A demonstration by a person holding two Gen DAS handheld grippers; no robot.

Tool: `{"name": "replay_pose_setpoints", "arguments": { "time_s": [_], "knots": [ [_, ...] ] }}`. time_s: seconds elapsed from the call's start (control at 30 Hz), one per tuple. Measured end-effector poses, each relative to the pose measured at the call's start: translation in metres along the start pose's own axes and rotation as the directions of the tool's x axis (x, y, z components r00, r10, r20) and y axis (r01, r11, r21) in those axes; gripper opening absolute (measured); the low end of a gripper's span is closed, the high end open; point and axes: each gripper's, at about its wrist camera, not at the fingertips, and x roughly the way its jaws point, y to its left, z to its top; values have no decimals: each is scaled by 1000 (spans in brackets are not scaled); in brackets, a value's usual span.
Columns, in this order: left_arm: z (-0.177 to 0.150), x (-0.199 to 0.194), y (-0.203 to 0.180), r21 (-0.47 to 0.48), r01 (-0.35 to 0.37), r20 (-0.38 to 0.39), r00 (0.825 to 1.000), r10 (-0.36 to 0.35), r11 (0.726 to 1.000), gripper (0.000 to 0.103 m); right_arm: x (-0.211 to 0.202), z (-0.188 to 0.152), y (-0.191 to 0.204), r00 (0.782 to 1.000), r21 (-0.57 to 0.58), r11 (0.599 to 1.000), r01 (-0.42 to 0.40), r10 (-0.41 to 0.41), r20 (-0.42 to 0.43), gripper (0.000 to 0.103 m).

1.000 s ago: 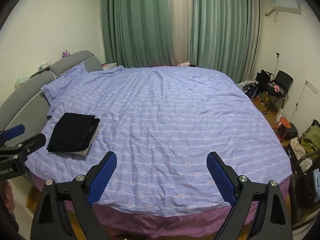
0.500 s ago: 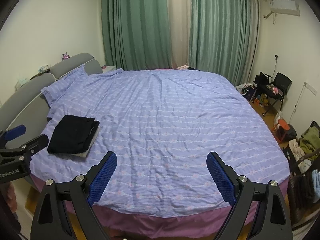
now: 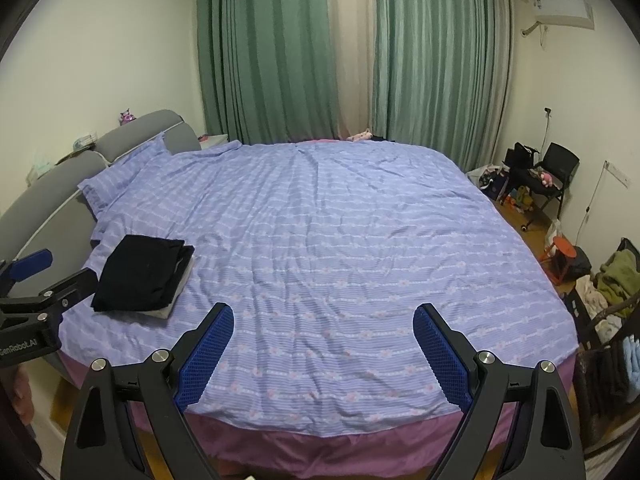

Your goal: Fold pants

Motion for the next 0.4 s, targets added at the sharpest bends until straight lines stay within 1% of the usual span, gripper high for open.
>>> {"name": "replay_pose_setpoints", "arguments": {
  "time_s": [0.4],
  "knots": [
    [-1,0,-8,-5,8,-3,1000,-8,1000,103,2,-1,-10,1000,8,1000,12,-12,-7,92]
  ]
}}
